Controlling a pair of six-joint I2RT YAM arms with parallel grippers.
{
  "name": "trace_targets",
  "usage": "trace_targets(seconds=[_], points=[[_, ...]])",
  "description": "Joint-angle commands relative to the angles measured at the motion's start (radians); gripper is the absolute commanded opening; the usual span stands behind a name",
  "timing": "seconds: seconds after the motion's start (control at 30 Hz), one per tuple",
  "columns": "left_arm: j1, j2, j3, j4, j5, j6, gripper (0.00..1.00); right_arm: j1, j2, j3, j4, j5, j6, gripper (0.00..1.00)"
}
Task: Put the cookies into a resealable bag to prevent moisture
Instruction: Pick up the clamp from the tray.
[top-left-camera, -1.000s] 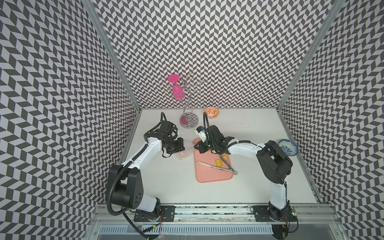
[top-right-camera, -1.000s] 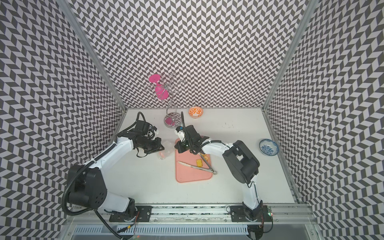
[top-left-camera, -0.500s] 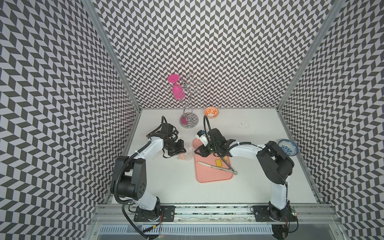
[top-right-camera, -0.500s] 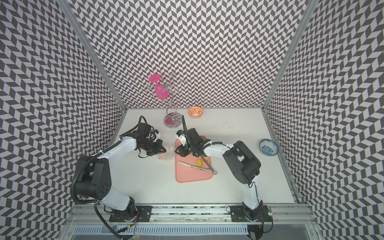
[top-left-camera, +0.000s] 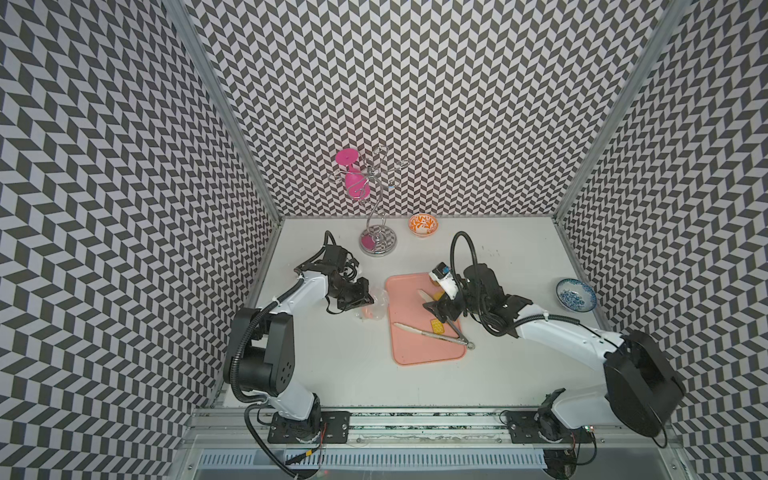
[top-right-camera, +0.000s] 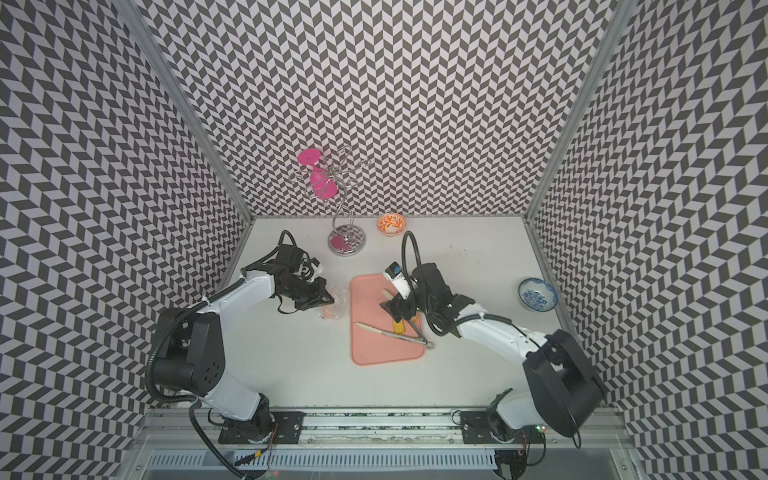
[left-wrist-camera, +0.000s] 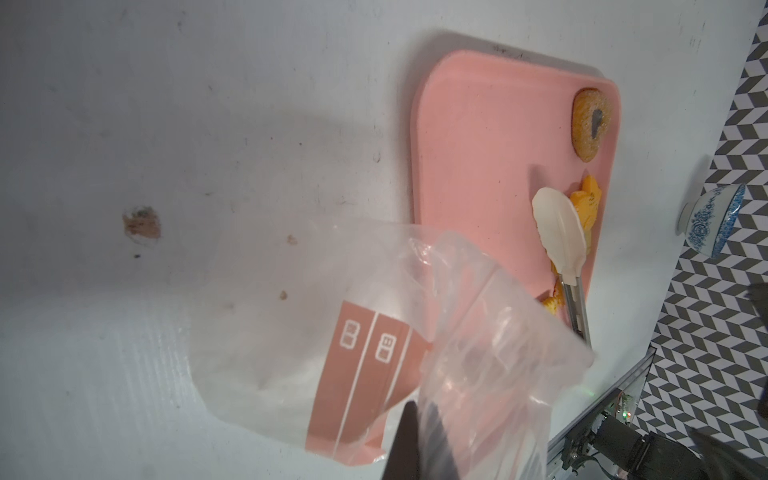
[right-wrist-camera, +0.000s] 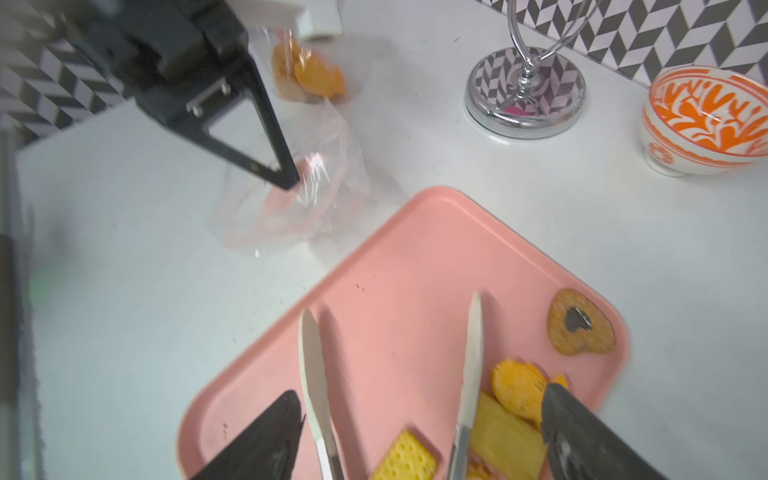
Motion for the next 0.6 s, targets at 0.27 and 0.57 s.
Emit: trace_targets(seconds=[0.27,0.57], points=[[0.01,0.011,0.034,-0.021,-0.002,0.039,0.03,0.004,-0.139,-0.309,0.145,0.111,-0.243,1.0],[0.012,0.004,0.015,-0.021,-0.011,0.048,0.03,0.012,0.053,-0.216,0.138,0.022,-0.245,0.95]])
